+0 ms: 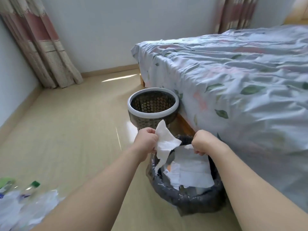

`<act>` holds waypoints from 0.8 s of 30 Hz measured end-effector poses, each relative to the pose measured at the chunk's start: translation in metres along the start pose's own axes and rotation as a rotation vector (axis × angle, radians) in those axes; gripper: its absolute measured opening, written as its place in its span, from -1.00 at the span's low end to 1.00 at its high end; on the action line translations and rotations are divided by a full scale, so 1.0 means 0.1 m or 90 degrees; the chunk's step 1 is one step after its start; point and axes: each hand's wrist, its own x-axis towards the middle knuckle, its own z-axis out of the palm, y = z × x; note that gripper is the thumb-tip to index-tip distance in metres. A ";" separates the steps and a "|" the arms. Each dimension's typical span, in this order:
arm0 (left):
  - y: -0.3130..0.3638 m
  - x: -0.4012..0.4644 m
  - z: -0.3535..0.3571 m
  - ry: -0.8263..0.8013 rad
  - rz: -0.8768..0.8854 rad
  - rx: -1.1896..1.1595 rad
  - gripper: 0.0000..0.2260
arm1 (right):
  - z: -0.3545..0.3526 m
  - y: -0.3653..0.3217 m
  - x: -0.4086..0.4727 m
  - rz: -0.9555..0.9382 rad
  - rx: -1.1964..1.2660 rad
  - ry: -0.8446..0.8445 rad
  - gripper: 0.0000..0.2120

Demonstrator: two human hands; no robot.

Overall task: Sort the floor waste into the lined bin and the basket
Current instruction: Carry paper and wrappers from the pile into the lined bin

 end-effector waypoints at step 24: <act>-1.28 -1.31 -4.16 0.334 -0.131 0.143 -0.88 | 2.33 -3.44 -1.40 -0.535 -0.033 -0.149 -0.63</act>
